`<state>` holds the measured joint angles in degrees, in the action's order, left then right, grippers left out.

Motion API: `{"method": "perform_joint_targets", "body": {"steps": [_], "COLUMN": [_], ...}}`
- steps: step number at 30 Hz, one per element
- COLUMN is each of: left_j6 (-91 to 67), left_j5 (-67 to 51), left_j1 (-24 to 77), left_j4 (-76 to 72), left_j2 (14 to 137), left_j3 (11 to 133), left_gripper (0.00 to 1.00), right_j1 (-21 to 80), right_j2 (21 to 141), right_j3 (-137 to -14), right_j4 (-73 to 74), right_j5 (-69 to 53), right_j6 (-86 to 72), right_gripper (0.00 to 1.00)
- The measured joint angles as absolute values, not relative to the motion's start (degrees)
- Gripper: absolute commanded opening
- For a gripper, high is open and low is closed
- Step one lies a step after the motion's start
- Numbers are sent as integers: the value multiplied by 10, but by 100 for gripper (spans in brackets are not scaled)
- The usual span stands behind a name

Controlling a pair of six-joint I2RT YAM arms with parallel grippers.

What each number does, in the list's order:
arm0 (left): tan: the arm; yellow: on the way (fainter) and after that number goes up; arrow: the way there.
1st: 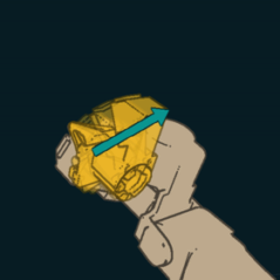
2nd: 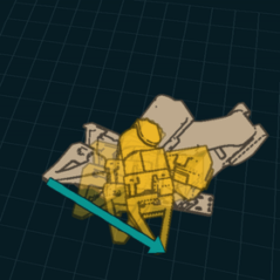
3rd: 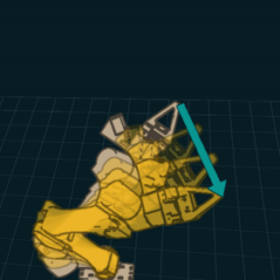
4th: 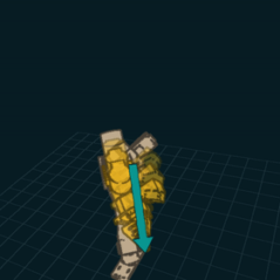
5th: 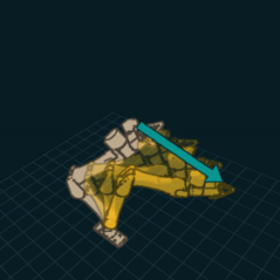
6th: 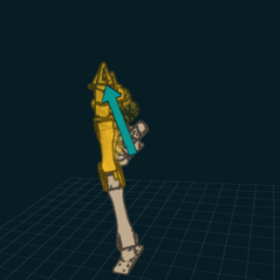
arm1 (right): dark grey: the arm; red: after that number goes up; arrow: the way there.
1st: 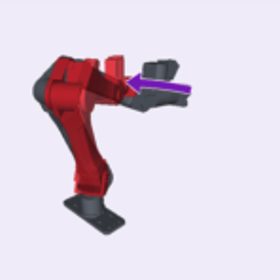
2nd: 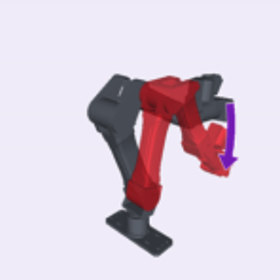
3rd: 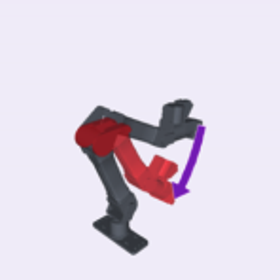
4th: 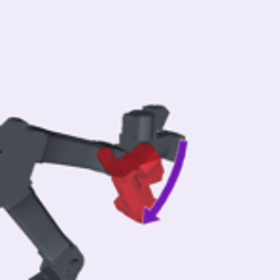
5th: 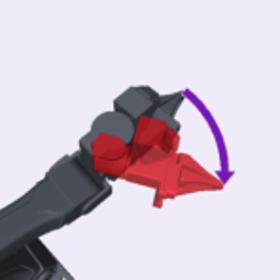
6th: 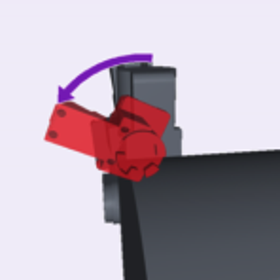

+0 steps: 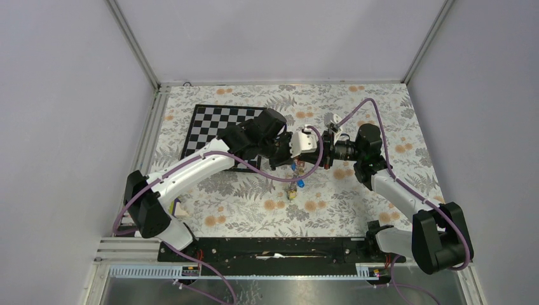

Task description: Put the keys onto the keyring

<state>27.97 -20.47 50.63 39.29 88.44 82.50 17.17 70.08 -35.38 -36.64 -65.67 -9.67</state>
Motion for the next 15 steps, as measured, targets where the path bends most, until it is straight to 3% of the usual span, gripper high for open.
{"method": "perform_joint_targets", "body": {"steps": [4,12,15], "left_j6": [280,288,289], "left_j5": [-203,-204,-206], "left_j1": [506,506,504], "left_j4": [393,393,393], "left_j2": [884,873,866], "left_j3": [825,823,823], "left_gripper": [7,41,45], "right_j1": [172,172,172], "right_j2": [701,700,700], "right_j3": [-354,-354,-354], "right_j4": [-364,-365,-367], "right_j5": [-658,-671,-672], "right_j6": [-94,-94,-98], "right_gripper": [0,0,0]}}
